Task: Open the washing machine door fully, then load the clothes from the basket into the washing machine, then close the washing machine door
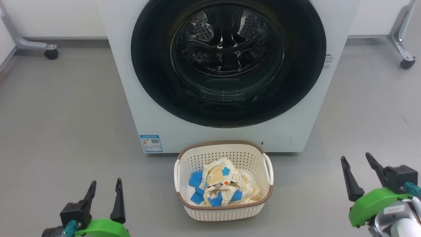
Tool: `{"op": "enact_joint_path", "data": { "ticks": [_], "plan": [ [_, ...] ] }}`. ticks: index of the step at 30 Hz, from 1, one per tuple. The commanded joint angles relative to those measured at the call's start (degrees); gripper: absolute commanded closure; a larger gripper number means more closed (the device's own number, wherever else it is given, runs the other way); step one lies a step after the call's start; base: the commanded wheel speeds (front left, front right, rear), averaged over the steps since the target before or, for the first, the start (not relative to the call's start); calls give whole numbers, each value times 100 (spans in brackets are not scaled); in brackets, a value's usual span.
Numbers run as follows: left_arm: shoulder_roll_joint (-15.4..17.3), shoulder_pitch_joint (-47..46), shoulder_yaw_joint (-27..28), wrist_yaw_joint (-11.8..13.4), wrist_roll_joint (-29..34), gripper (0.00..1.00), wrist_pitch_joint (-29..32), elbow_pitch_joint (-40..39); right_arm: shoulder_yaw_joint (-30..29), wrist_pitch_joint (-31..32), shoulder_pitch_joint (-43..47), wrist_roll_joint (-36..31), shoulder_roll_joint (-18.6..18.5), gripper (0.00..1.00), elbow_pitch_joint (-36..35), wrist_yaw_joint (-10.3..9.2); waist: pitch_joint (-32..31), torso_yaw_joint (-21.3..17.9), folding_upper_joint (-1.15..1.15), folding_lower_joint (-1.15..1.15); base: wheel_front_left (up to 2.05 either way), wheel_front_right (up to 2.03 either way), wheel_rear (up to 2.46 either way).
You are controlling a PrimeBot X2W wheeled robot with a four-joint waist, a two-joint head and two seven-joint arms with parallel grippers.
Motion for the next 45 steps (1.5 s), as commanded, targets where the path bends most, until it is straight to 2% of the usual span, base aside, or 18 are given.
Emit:
{"op": "enact_joint_path", "data": {
  "ticks": [1,13,45],
  "plan": [
    [134,-351,163,22,-24,0,-69,-162,73,-88,-289,23,-87,0,-212,-1,7,5,0,0,0,0,0],
    [219,-361,64,33,-9,0,-71,-158,89,-71,-301,65,-98,0,-232,-1,41,-7,0,0,46,46,-92],
    [340,-456,-127,-29,-114,0,-111,-247,-53,-98,-384,70,-59,0,-244,-1,216,-152,0,0,116,116,-233]
  ]
}}
